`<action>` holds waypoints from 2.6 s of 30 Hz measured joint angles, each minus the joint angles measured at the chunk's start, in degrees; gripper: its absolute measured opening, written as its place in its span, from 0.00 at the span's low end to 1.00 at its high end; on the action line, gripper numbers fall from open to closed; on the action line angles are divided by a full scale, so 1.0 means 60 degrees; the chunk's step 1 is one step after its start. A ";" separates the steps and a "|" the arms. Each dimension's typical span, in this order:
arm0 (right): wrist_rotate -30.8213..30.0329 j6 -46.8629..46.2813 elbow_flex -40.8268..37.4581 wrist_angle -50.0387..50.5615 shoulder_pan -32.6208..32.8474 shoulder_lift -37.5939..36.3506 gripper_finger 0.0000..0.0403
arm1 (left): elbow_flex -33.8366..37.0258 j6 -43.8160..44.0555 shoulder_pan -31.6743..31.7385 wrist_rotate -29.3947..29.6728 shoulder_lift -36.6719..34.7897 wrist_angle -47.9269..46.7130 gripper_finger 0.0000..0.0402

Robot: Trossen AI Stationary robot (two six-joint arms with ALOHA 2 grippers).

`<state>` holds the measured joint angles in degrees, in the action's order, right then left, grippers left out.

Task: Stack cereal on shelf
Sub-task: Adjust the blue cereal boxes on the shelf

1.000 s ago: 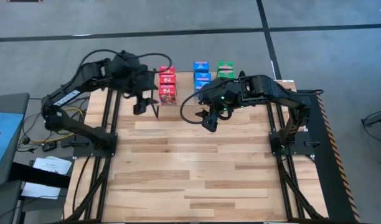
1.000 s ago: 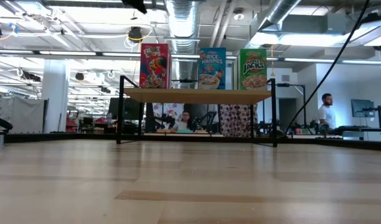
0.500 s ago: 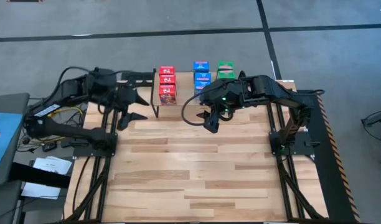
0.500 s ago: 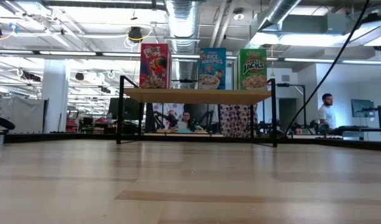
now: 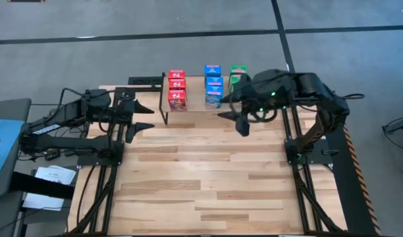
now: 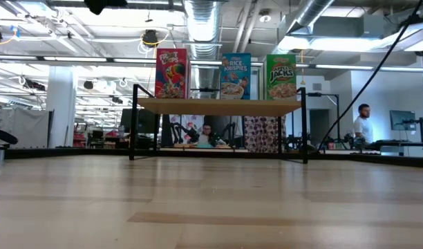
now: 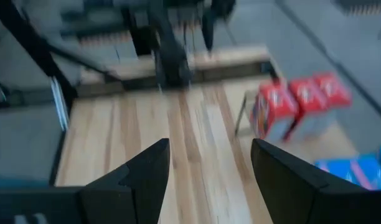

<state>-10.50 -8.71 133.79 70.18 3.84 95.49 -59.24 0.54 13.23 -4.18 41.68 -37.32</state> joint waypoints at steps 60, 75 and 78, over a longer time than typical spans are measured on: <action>0.0138 0.2367 -0.0010 0.0888 -0.4739 0.0857 0.62 | 0.1427 -0.2045 0.0004 0.1701 0.0858 0.3847 0.65; 0.0000 0.3071 -0.0012 0.1781 -0.4724 0.1969 0.62 | 0.1423 -0.1202 0.0007 0.1540 0.0861 0.3125 0.65; -0.0004 0.3061 0.0015 0.2081 -0.4656 0.2064 0.62 | 0.1423 -0.1192 0.0004 0.1482 0.0861 0.3114 0.65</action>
<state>-10.52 9.65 133.88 82.67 -24.09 107.88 -50.70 -6.61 13.26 4.71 46.85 -18.63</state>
